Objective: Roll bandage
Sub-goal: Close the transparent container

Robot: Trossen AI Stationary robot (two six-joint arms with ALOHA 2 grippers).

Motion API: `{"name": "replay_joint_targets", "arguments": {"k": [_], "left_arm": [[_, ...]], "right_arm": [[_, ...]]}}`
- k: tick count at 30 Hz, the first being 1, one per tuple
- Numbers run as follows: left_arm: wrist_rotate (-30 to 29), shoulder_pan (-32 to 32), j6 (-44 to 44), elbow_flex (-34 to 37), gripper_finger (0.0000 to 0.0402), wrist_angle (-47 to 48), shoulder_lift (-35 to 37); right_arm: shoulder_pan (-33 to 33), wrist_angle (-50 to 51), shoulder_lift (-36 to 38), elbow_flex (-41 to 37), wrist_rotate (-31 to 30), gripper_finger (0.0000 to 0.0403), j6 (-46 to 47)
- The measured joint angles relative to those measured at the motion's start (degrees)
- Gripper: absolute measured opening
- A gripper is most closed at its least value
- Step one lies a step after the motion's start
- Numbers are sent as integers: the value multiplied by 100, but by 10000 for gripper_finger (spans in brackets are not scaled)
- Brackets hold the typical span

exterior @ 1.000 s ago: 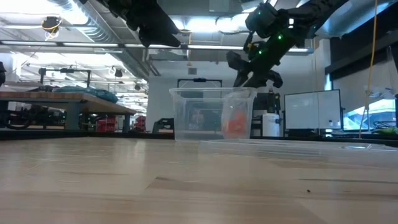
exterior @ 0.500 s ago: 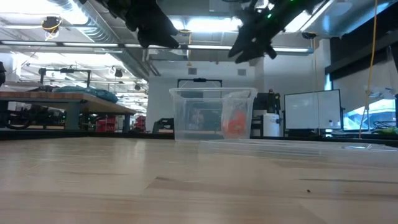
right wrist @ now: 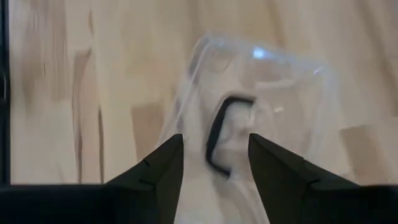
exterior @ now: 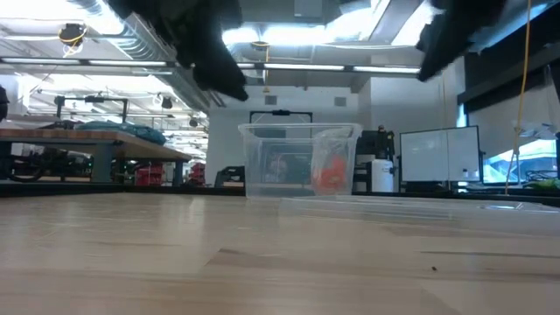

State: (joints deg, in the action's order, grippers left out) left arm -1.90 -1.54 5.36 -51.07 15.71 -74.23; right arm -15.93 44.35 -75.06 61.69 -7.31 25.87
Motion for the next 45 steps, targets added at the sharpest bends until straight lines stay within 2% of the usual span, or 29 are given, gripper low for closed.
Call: {"name": "replay_joint_targets", "arguments": {"k": [3, 7, 10, 13, 17, 22, 25, 28, 34, 37, 45], "left_arm": [[58, 0, -160, 0, 227, -70, -296], [212, 0, -467, 0, 227, -438, -731], [430, 9, -743, 0, 227, -667, -1097], [517, 9, -916, 2, 227, -1027, -1465], [532, 72, -1182, -32, 227, -1541, -1975], [471, 385, -1802, -466, 227, -1499, -2532], [136, 645, -2317, -697, 227, -1487, -2846], [-387, 879, -2808, -910, 227, -1498, -3097], [-1098, 1071, -3587, -1111, 227, -1503, -3626], [-1440, 1085, -3781, -1160, 227, -1570, -3783], [-1654, 1071, -3845, -1140, 227, -1870, -3892]], "right_arm": [[-431, -101, -60, -247, -270, 182, 285], [-663, -165, -163, -620, -793, 182, 670], [-578, -142, -152, -947, -882, 182, 1044], [-164, -289, -51, -1343, -835, 182, 1142], [702, -815, 139, -1959, -318, 182, 832], [1910, -1882, 379, -2788, 813, 182, 335], [2538, -2529, 414, -3243, 1585, 182, 248], [2986, -2932, 401, -3583, 2034, 182, 237], [3336, -3608, 390, -3956, 2765, 182, 236], [3325, -3631, 366, -4009, 2767, 182, 231], [3327, -3907, 83, -4055, 2881, 182, 352]]}}
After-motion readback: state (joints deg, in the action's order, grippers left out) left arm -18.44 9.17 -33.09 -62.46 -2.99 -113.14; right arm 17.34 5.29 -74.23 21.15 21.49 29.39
